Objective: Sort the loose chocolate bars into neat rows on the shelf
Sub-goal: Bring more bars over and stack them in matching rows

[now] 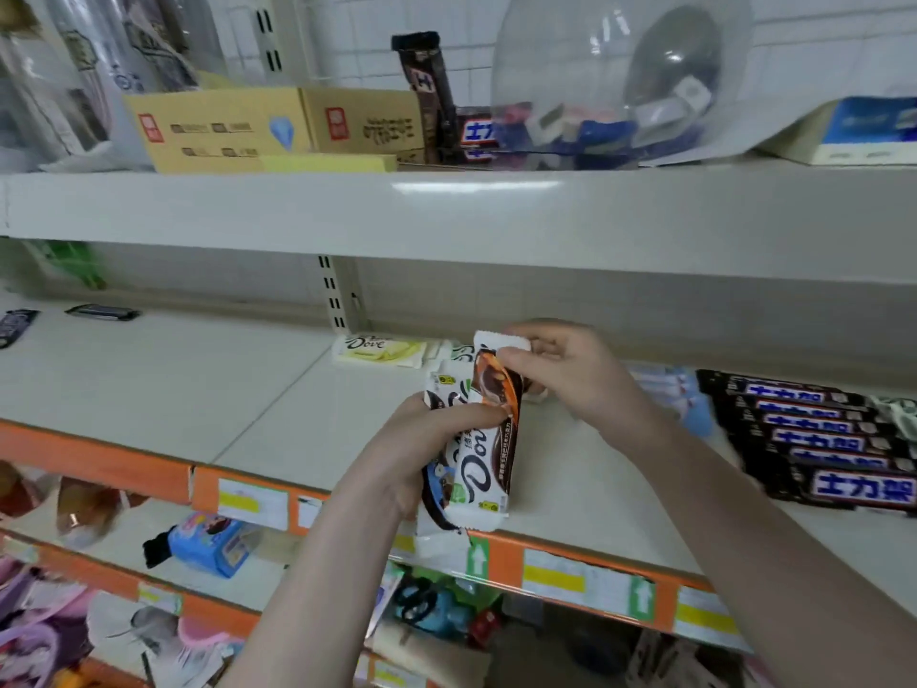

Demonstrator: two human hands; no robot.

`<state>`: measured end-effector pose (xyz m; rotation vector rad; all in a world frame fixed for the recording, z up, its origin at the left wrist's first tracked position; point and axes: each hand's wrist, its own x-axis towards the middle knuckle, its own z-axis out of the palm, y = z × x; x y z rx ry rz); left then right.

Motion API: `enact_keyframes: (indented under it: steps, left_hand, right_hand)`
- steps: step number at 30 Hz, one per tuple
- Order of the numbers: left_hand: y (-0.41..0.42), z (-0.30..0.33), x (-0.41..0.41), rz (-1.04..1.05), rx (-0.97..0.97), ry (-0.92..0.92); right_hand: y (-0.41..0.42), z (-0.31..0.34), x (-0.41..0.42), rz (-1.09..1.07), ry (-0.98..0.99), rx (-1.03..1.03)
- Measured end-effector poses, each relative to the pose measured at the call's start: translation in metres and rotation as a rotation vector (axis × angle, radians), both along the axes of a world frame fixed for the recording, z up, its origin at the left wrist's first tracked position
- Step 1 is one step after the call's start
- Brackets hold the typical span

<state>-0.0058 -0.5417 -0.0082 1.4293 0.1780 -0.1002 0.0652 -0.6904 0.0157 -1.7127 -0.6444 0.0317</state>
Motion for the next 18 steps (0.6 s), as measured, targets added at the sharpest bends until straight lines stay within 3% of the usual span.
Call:
enact_keyframes:
  steps: [9, 13, 16, 18]
  left_hand:
    - [0.075, -0.003, 0.013, -0.164, 0.073, -0.024]
    - [0.094, -0.007, 0.015, -0.087, 0.018, -0.018]
    - [0.104, -0.01, 0.02, 0.045, -0.038, -0.007]
    - [0.107, -0.011, 0.023, 0.085, -0.063, 0.0]
  right_hand:
    - [0.057, -0.012, 0.011, -0.141, 0.259, 0.175]
    - [0.053, -0.023, 0.01, -0.218, 0.297, 0.248]
    - [0.039, -0.033, 0.003, -0.175, 0.278, 0.196]
    - [0.03, -0.039, -0.006, -0.112, 0.21, 0.052]
